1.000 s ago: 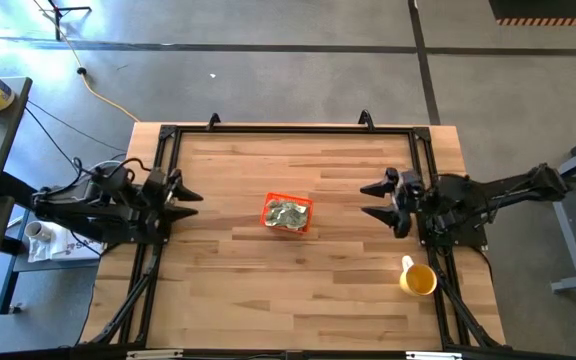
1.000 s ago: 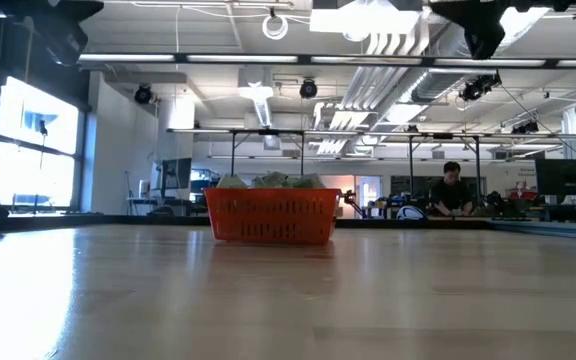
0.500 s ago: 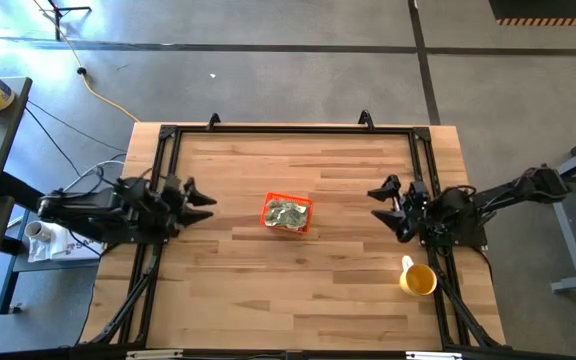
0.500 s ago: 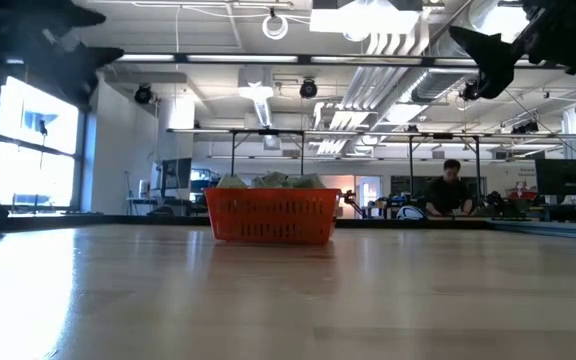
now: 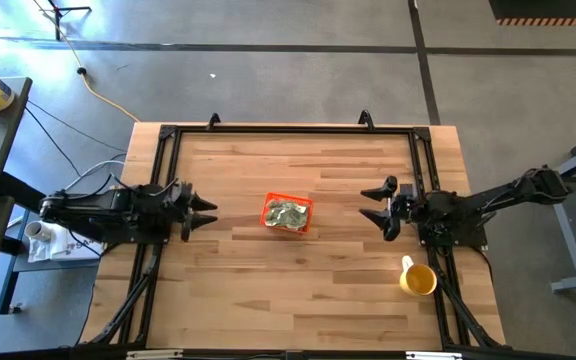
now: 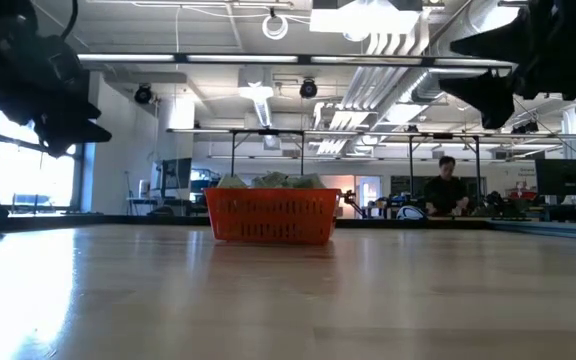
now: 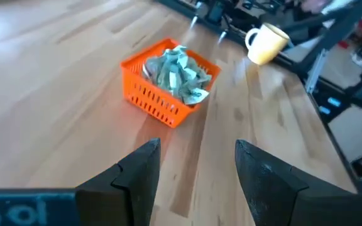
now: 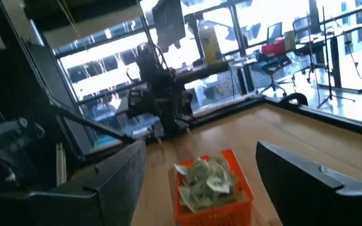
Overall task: Pick and place Stevia / Truvia into bins
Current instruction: Return to Home Position
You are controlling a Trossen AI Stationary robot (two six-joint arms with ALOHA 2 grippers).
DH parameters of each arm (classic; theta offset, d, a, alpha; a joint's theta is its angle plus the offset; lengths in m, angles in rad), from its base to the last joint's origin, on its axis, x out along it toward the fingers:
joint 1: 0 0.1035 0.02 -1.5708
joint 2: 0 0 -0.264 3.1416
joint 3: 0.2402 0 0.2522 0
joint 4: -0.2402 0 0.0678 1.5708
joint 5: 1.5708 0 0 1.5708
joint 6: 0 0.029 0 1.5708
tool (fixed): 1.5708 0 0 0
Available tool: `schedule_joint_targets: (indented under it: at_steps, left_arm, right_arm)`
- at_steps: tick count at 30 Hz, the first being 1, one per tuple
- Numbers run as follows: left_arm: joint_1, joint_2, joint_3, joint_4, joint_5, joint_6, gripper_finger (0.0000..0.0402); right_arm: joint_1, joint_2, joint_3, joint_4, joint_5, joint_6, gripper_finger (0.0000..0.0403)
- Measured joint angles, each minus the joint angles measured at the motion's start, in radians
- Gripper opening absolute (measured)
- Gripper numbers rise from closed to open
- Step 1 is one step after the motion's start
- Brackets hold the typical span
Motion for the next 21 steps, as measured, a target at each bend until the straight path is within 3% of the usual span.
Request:
schedule_joint_targets:
  at_steps: [5, 21]
  left_arm:
    - [0.0, 0.001, 0.0, -0.003, -0.001, 0.098, 0.0239]
    - [0.0, 0.002, 0.0, -0.004, 0.004, 0.106, 0.0239]
  right_arm:
    - [0.0, 0.0, 0.0, -0.098, -0.001, 0.0, 0.0291]
    - [0.0, 0.0, 0.0, -0.304, -0.001, 0.0, 0.0291]
